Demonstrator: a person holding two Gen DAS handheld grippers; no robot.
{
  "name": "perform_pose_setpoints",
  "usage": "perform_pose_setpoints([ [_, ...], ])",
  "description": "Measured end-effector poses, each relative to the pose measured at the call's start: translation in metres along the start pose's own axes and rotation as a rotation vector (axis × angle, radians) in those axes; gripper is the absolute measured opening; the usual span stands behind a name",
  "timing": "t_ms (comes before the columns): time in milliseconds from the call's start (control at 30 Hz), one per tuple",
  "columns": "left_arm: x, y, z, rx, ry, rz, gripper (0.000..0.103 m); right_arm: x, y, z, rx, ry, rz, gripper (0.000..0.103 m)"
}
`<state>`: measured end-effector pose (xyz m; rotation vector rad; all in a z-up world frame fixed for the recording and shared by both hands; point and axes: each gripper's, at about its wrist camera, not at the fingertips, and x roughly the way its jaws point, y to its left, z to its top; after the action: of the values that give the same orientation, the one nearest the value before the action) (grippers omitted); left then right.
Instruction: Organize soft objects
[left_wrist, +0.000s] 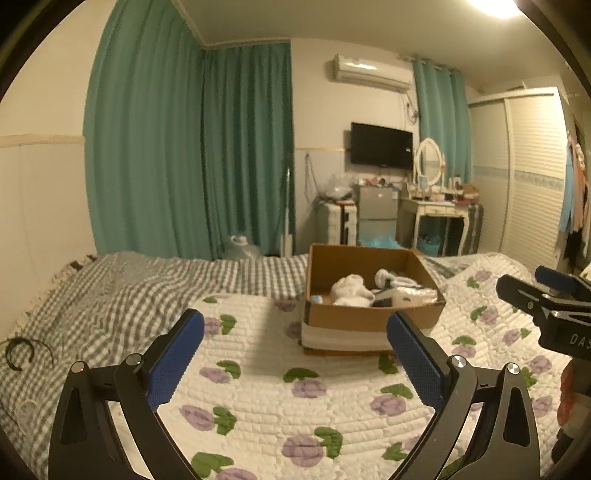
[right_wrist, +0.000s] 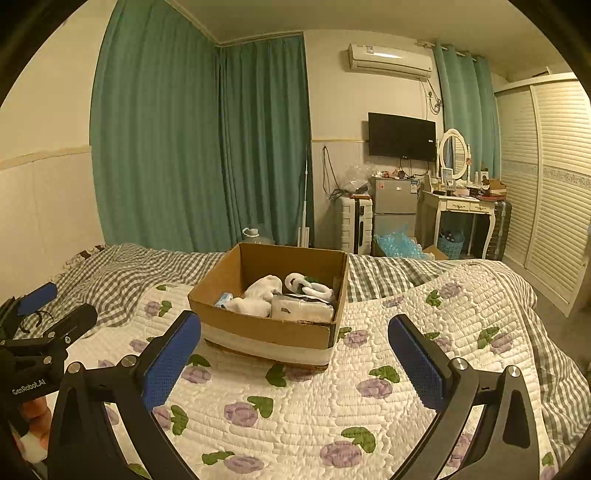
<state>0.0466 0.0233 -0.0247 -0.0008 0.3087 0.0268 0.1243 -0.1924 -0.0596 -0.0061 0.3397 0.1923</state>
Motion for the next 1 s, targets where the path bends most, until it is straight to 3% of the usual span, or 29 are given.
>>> perform_pose_setpoints([
  [1000, 0.0016, 0.0036, -0.003, -0.006, 0.005, -0.006, 0.101, 0.008, 0.0012, -0.0083, 0.01, 0.031, 0.013, 0.102],
])
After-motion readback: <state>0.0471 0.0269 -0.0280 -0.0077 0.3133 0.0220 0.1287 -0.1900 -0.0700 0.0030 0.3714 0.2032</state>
